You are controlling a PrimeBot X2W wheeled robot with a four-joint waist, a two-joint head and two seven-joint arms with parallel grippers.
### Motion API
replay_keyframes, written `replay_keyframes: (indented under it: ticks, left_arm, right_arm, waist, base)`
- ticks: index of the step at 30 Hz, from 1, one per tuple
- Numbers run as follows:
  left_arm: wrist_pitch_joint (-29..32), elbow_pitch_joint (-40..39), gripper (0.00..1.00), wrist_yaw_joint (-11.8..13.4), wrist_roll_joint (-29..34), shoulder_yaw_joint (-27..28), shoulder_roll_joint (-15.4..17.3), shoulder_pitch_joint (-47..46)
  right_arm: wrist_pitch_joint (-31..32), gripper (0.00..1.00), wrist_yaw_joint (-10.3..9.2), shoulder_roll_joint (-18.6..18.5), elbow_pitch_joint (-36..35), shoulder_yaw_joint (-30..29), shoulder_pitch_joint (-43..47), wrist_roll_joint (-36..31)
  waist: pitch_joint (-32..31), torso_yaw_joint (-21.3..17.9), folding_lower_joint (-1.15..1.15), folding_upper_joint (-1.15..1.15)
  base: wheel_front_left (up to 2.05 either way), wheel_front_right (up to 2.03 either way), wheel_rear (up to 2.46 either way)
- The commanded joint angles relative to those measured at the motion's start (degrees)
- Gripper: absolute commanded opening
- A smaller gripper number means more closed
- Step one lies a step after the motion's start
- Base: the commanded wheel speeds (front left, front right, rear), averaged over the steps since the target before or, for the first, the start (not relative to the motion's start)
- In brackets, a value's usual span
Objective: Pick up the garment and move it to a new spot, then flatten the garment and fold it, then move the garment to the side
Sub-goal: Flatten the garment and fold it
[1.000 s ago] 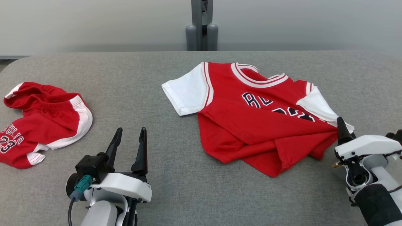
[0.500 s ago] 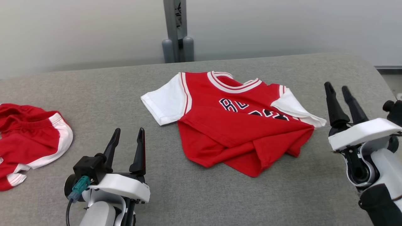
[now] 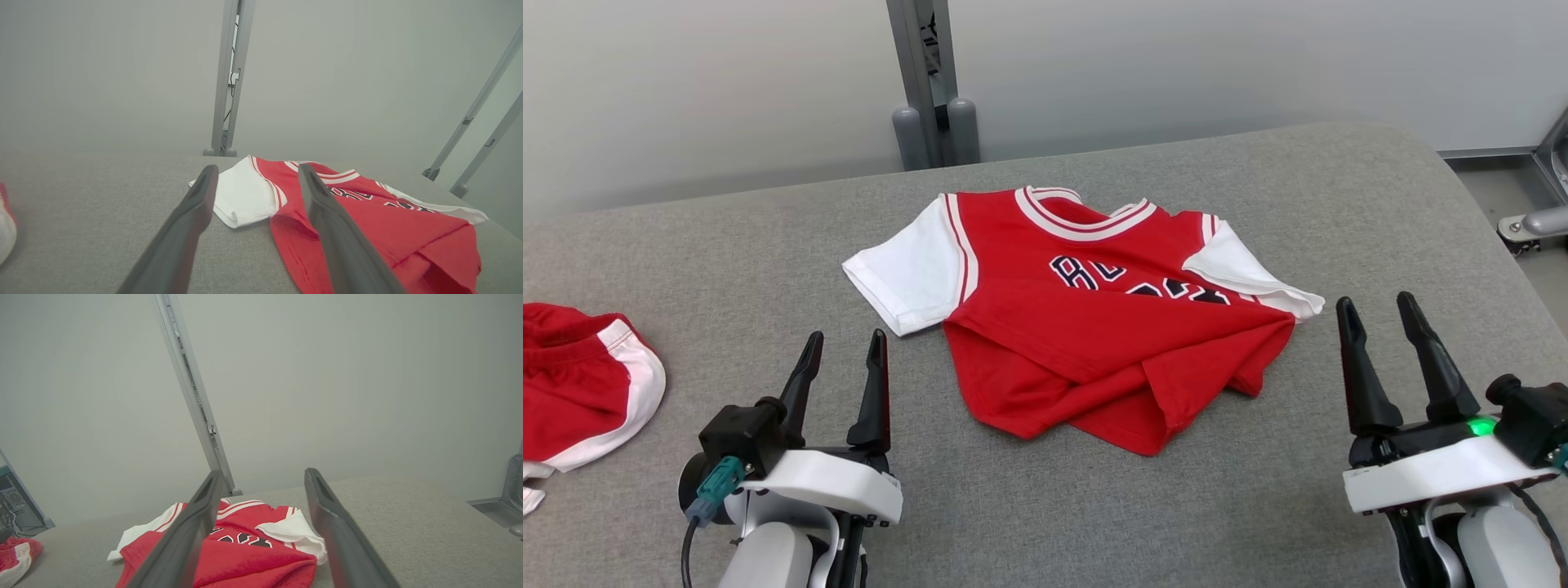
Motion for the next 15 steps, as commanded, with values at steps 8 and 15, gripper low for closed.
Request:
replay_keyframes:
  ticks: [8, 15]
  left_arm:
    - [-0.09, 0.56, 1.00, -0.70, 0.38, 0.52, 0.21, -0.41]
    - [-0.06, 8.63, 1.00, -3.36, 2.81, -4.08, 0.19, -6.35]
  right_arm:
    - [-0.29, 1.00, 0.13, 1.31, -1.59, -0.02, 0.91, -1.64]
    - [-0.29, 1.00, 0.13, 1.76, -1.40, 0.29, -0.18, -1.62]
  waist:
    - [0.91, -1.01, 0.00, 0.00]
    - [4.49, -2.20, 0.00, 0.00]
  base:
    - [0.00, 0.00, 0.00]
    - [0.00, 0.00, 0.00]
